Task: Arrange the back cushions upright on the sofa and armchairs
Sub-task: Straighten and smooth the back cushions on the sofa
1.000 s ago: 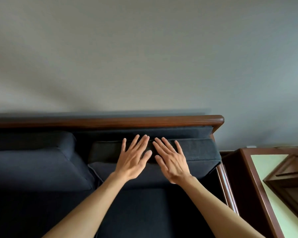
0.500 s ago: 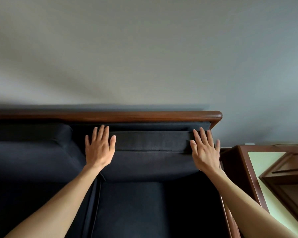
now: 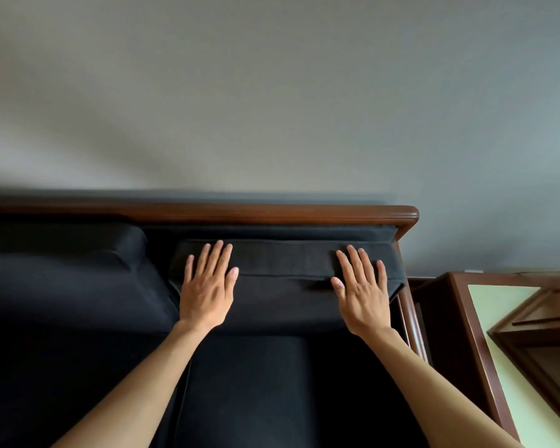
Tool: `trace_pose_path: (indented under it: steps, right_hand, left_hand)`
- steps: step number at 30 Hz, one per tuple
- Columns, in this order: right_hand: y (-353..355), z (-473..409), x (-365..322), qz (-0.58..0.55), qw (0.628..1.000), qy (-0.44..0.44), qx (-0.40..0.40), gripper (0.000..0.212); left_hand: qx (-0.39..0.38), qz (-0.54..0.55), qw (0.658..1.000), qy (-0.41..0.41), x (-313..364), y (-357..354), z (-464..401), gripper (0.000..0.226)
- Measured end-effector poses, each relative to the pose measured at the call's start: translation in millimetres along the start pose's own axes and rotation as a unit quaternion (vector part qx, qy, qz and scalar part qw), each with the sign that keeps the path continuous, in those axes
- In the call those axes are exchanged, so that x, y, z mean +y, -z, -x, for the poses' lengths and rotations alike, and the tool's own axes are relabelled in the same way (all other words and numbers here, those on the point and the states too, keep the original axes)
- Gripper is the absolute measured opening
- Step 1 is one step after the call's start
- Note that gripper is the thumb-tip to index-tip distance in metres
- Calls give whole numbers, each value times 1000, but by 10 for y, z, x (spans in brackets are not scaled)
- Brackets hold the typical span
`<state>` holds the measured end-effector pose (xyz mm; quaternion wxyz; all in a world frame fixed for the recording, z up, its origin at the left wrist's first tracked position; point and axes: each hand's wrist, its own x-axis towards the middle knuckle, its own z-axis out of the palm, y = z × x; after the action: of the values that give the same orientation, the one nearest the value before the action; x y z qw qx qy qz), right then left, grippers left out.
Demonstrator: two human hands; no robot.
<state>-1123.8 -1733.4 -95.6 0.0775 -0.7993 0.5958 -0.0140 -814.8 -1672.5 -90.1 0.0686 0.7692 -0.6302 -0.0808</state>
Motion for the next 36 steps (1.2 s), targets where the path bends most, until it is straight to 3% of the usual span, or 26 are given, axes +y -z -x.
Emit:
trace_pose_path:
  steps: [4, 7, 10, 16, 23, 26, 28, 31, 34, 36]
  right_hand:
    - [144, -20, -183, -44, 997, -58, 2, 66]
    - [346, -78, -661, -65, 996, 25, 52, 35]
    - [667, -235, -1439, -154, 982, 89, 56, 23]
    - [1052, -516, -3251, -240, 955, 174, 30, 27]
    - [582, -713, -4968, -248, 950, 175, 67, 28]
    - [227, -719, -5452, -213, 964, 152, 55, 41]
    - [133, -812, -5679, -168, 974, 147, -22, 58]
    - [105, -1051, -5841, -28, 982, 139, -128, 99]
    - [40, -1176, -5823, 82, 977, 120, -157, 131]
    - [-14, -1192, -5807, 118, 974, 119, -152, 138]
  left_hand:
    - [-47, 49, 998, 20, -80, 245, 45, 75]
    - [-39, 84, 996, -10, -234, 573, 151, 80]
    - [-17, 109, 994, -10, -449, 989, 129, 80]
    - [96, 96, 991, 11, -1388, 1642, 168, 10]
    - [150, 69, 986, 16, -3227, 1856, -66, 8]
    - [99, 92, 991, -2, -3788, 1714, -88, 33]
    - [21, 115, 993, -21, -4127, 1661, -107, 53]
    - [-71, 110, 990, -59, -4573, 1725, -181, 77]
    - [-91, 42, 990, -104, -4890, 1748, -232, 102]
    - [-92, -7, 989, -116, -5067, 1703, -252, 114]
